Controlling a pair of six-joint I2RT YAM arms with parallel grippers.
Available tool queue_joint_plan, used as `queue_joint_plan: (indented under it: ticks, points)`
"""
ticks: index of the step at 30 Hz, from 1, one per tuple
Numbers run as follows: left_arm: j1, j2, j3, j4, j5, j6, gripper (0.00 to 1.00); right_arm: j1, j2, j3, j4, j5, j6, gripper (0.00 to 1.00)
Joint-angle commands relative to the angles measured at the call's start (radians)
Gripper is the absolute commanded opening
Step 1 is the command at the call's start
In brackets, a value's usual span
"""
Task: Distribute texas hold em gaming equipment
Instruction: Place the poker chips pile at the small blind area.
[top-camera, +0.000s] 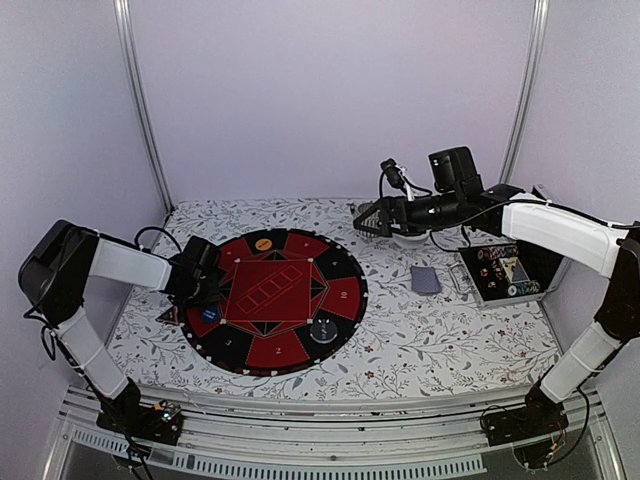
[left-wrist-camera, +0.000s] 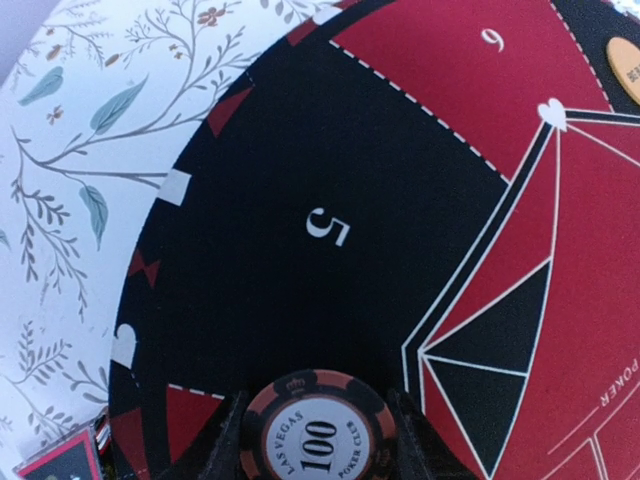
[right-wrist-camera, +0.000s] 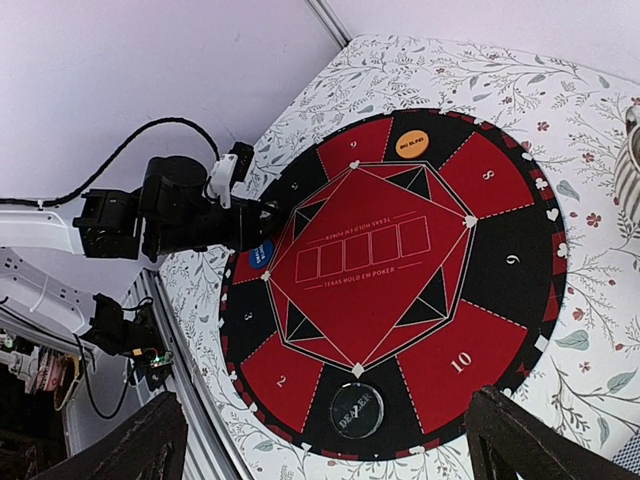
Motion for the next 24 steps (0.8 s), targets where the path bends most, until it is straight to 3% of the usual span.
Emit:
queue_joint_plan:
  ticks: [1, 18, 22, 24]
  points:
    - [-0.006, 0.015, 0.0, -0.079, -0.009, -0.02, 0.42, -0.006, -0.042, 0.029, -0.013, -0.006, 0.002, 0.99]
    - [-0.006, 0.002, 0.007, -0.085, -0.016, -0.03, 0.56, -0.006, -0.064, 0.046, -0.034, 0.011, -0.007, 0.99]
    - [-0.009, -0.031, 0.041, -0.097, -0.015, 0.023, 0.67, -0.024, -0.067, 0.062, -0.058, 0.049, -0.023, 0.99]
    - [-0.01, -0.046, 0.085, -0.14, -0.018, 0.067, 0.79, -0.061, -0.074, 0.072, -0.082, 0.087, -0.029, 0.99]
